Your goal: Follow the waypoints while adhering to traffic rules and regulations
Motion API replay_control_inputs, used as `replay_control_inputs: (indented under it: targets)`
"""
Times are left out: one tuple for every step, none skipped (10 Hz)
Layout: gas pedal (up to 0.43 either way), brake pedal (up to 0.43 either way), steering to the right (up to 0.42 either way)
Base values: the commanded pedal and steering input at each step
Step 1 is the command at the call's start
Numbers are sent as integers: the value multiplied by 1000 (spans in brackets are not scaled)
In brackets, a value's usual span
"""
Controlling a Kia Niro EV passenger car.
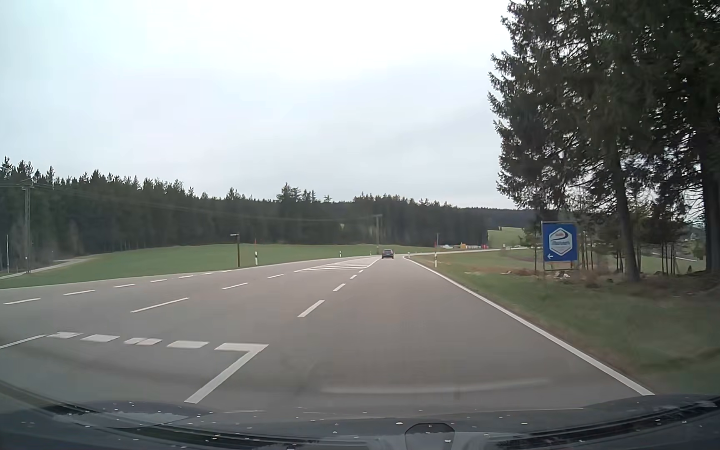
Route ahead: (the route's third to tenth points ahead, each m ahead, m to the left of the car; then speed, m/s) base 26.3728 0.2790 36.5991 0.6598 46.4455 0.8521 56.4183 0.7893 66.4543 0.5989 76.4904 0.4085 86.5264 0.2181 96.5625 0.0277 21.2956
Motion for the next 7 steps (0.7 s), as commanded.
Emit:
replay_control_inputs:
  targets:
    - [98,0,0]
    - [98,0,0]
    - [98,0,0]
    - [98,0,0]
    - [98,0,0]
    - [98,0,0]
    - [98,0,0]
